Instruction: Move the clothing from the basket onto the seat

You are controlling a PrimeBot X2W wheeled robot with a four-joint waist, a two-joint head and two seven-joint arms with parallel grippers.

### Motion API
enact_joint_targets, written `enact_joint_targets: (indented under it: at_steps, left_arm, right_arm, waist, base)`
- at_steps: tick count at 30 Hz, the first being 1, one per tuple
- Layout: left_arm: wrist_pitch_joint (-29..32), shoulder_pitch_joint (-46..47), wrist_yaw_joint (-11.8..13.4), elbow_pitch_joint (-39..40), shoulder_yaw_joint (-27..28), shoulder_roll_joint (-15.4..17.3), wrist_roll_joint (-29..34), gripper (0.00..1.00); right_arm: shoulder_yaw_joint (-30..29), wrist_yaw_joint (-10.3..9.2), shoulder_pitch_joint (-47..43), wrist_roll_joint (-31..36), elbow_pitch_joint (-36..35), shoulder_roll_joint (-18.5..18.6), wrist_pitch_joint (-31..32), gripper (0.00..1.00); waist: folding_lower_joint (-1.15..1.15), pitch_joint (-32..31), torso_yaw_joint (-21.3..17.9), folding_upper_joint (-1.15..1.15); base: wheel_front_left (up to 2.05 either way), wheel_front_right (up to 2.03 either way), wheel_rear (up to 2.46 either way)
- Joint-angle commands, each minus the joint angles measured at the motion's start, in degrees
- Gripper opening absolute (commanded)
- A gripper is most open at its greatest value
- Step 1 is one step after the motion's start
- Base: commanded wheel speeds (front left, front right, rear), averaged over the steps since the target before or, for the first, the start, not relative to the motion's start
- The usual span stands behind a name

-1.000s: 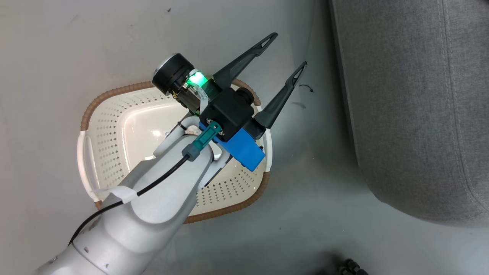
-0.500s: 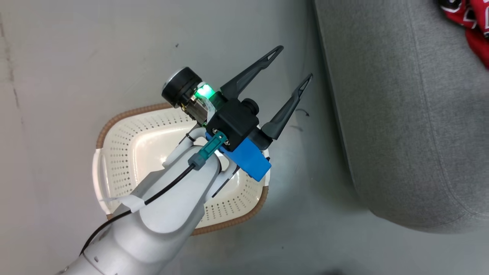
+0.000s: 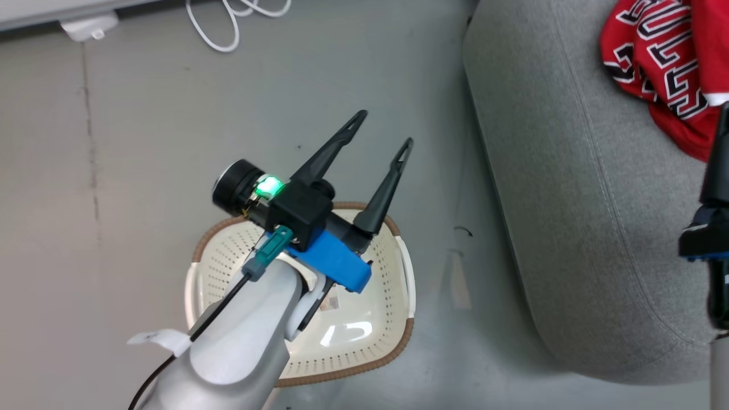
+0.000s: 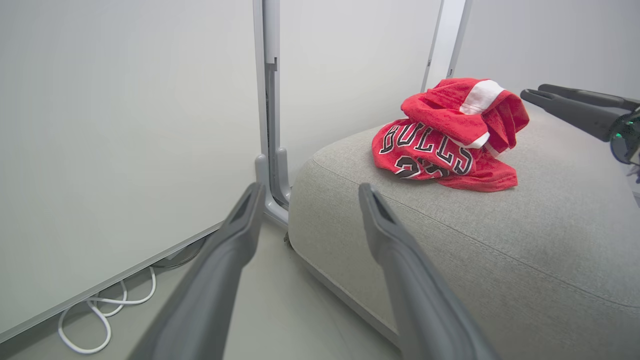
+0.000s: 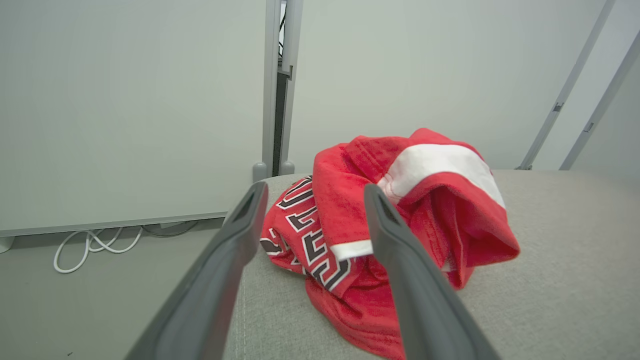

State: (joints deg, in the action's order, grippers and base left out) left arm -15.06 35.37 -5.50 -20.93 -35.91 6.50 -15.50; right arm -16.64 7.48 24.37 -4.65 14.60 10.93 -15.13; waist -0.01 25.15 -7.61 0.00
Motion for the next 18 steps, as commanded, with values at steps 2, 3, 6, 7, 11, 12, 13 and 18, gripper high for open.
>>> enact_joint_targets:
  at_steps: [2,3,6,7,11,12,13,18]
  left_arm:
    - [-0.2,-1.5,0.4,0.4,1.3,0.3,0.1,1.0]
    - [-0.2,-2.3,0.5,0.6,1.9,0.4,0.3,1.0]
    - [-0.2,-4.4,0.8,1.1,4.3,0.5,0.6,1.0]
    - [-0.2,-5.2,0.9,1.3,5.2,0.5,0.7,1.0]
    - [-0.2,-8.5,1.4,2.4,8.8,0.2,1.1,1.0]
    - [-0.2,-9.4,1.5,2.7,9.8,0.0,1.1,1.0]
    - [-0.2,-10.5,1.7,2.9,10.8,0.0,1.3,1.0]
    - [-0.2,-15.1,2.1,3.8,15.6,-0.6,1.7,1.0]
  right_arm:
    - [1.2,0.02,-1.6,0.3,-0.9,-0.7,0.0,1.0]
    - [2.0,0.02,-2.2,0.4,-1.5,-1.1,0.0,1.0]
    - [4.3,0.02,-3.8,0.5,-2.9,-2.1,0.0,1.0]
    - [5.3,0.02,-4.4,0.4,-3.2,-2.4,0.0,1.0]
    - [7.2,0.02,-5.9,-0.4,-4.1,-3.2,0.0,1.0]
    - [7.6,0.02,-6.4,-0.4,-4.2,-3.4,0.0,1.0]
    - [8.0,0.02,-7.0,-0.6,-4.3,-3.6,0.0,1.0]
    - [9.4,0.02,-10.0,-0.9,-5.0,-4.3,0.0,1.0]
  waist:
    - [0.01,-2.8,2.0,0.0]
    - [0.01,-3.6,2.5,0.0]
    - [0.01,-5.7,3.9,0.0]
    - [0.01,-6.4,4.4,0.0]
    - [0.01,-9.0,6.2,0.0]
    - [0.01,-9.7,6.7,0.0]
    - [0.01,-10.4,7.1,0.0]
    - [0.01,-13.7,9.4,0.0]
  base:
    - [0.0,0.0,0.0]
    - [0.0,0.0,0.0]
    - [0.0,0.0,0.0]
    - [0.0,0.0,0.0]
    - [0.0,0.0,0.0]
    - [0.0,0.0,0.0]
    - [0.0,0.0,0.0]
    - [0.0,0.0,0.0]
